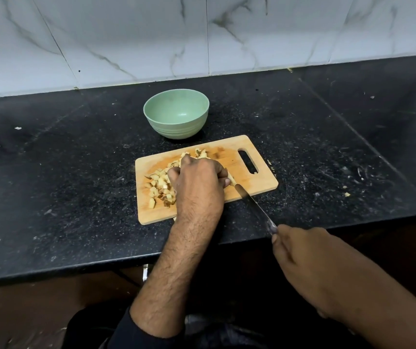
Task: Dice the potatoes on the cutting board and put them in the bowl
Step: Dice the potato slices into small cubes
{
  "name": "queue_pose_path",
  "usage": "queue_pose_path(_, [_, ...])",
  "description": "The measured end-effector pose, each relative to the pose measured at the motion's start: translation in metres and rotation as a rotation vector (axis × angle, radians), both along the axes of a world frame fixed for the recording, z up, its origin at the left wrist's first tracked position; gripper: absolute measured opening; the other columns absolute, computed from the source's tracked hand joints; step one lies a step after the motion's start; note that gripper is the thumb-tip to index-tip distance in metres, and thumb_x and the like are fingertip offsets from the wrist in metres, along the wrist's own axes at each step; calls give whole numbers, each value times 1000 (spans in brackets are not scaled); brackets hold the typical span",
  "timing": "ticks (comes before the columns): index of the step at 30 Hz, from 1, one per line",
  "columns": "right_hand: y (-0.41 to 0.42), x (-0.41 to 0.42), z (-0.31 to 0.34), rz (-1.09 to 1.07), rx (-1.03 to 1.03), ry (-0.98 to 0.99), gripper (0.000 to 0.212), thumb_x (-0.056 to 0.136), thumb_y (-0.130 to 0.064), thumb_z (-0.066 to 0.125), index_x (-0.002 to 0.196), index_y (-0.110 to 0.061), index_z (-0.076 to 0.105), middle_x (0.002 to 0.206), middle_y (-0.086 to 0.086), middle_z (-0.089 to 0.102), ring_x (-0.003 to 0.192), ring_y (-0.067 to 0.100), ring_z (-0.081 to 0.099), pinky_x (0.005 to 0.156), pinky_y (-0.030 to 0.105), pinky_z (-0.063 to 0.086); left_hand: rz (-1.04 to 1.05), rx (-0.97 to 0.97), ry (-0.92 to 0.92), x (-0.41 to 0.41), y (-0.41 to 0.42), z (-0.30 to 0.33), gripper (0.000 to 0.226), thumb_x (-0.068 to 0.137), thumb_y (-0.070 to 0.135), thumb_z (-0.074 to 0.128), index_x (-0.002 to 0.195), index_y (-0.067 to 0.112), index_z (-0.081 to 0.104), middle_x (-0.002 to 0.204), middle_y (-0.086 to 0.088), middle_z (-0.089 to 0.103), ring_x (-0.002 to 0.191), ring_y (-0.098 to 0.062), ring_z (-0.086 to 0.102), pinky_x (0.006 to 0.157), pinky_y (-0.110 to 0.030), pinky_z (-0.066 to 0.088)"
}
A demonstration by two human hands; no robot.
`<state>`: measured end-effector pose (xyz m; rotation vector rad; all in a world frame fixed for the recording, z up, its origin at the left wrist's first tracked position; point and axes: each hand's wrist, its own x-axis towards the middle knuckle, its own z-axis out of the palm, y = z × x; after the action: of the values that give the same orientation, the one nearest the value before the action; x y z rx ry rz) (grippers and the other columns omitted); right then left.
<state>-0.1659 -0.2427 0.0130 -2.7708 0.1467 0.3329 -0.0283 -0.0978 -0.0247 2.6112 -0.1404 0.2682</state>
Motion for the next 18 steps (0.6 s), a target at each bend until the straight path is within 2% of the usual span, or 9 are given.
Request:
queue_pose_path(2, [-2, 0, 2, 3, 2, -17, 35, 104, -46, 30, 80, -29, 47, 61, -3, 57, 42, 6, 54, 56, 24, 51, -1, -13, -16, -4, 1, -1, 11, 86, 35, 75, 96, 30, 76, 99, 10, 68, 114, -14, 40, 83, -33, 13])
queue_pose_path(5, [-5, 1, 3, -14, 18, -51, 37, 104, -46, 32, 76, -26, 46, 59, -1, 56, 44, 5, 52, 58, 30, 53, -5, -12, -48, -9, 3, -4, 15, 88, 39, 71, 101, 32, 75, 104, 12, 69, 114, -14, 39, 85, -34, 15])
queue_pose_path(11, [-7, 11, -2, -60, 16, -97, 35, 103, -46, 32, 80, -24, 47, 63, -2, 57, 55, 10, 56, 69, 39, 56, -8, 56, -46, -18, -6, 0, 48, 84, 66, 59, 113, 28, 67, 110, 9, 64, 118, -17, 39, 94, -42, 22])
queue_pose_path(14, [-11, 14, -2, -79, 20, -70, 35, 103, -47, 32, 81, -24, 46, 68, -2, 58, 59, 13, 57, 70, 38, 55, 2, 133, -57, -19, -13, -1, 54, 87, 63, 60, 124, 24, 60, 120, 3, 62, 123, -22, 39, 99, -45, 23])
queue_pose_path(18, [-18, 13, -1, -97, 30, -59, 35, 102, -48, 34, 84, -22, 48, 71, 0, 60, 58, 16, 57, 71, 38, 57, 65, 5, -82, -18, -21, 0, 71, 85, 54, 70, 139, 18, 39, 112, 3, 65, 122, -23, 41, 98, -41, 20])
